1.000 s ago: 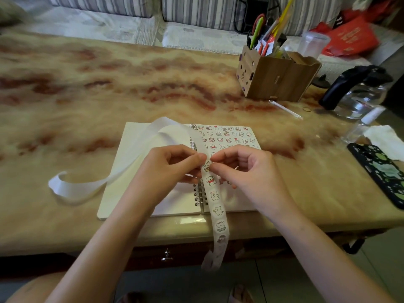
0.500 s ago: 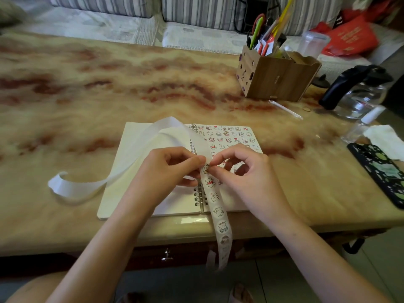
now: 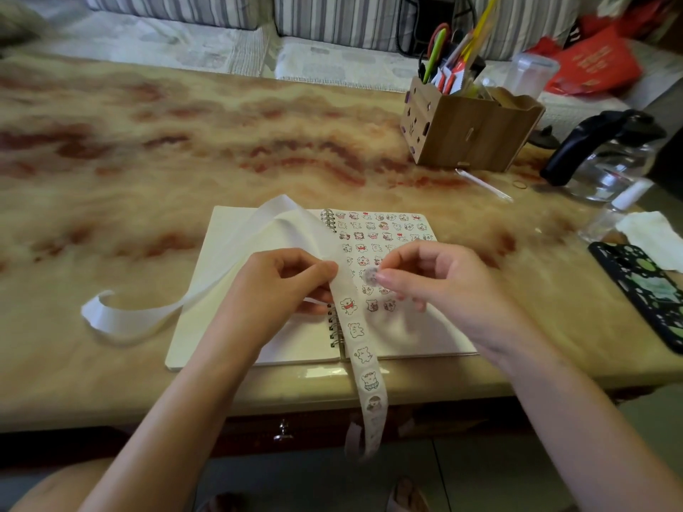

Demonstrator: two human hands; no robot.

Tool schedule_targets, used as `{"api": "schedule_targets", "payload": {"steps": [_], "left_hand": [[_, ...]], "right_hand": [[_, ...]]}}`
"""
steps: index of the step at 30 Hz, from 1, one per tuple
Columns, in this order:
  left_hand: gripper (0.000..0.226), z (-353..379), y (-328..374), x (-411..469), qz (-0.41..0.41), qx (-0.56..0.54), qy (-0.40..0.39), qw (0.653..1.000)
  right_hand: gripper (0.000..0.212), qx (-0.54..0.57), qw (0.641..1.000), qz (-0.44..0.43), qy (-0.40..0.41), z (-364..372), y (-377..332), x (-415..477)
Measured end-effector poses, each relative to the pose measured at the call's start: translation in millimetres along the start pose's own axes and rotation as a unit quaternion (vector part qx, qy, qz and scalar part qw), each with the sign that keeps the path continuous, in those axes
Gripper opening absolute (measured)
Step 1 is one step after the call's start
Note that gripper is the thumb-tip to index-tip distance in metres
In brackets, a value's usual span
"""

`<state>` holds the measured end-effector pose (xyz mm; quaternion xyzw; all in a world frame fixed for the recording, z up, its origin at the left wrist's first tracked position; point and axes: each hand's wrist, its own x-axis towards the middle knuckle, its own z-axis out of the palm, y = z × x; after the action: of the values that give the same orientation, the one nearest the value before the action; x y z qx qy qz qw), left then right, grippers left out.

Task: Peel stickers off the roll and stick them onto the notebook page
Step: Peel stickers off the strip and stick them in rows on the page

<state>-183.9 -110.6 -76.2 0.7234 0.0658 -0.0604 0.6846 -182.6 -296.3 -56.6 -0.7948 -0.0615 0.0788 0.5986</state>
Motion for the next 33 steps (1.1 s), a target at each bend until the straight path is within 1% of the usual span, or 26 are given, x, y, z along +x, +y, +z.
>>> {"api": "schedule_targets", "payload": {"steps": [3, 7, 10, 14, 25, 33], "left_hand": [[0.015, 0.1, -0.8, 0.4, -0.008, 0.006, 0.002, 1.0], [0.015, 0.6, -1.7, 1.3, -0.007, 0.022, 0.002, 1.0], [0.015, 0.9, -2.6, 2.5, -0.01, 0.029, 0.003, 1.0], [0.015, 0.9, -2.8, 2.8, -0.011, 0.03, 0.002, 0.999], [0.015, 1.0, -3.5, 3.1, -0.011, 0.032, -0.001, 0.999], [0.014, 1.0, -5.2, 4.6, -0.012, 0.032, -0.001, 0.999]], "right_hand": [[0.003, -0.041, 0.997, 0.069, -0.005, -17.7, 3.8, 4.4], [0.002, -0.067, 0.992, 0.103, 0.014, -29.4, 11.5, 7.4], [0.002, -0.084, 0.99, 0.111, 0.013, -32.7, 15.2, 8.5], [0.002, -0.102, 0.99, 0.1, 0.005, -35.9, 17.4, 8.4], [0.003, -0.1, 0.988, 0.12, -0.004, -33.4, 18.2, 8.7], [0.004, -0.117, 0.985, 0.129, 0.008, -30.9, 19.4, 9.5]]}}
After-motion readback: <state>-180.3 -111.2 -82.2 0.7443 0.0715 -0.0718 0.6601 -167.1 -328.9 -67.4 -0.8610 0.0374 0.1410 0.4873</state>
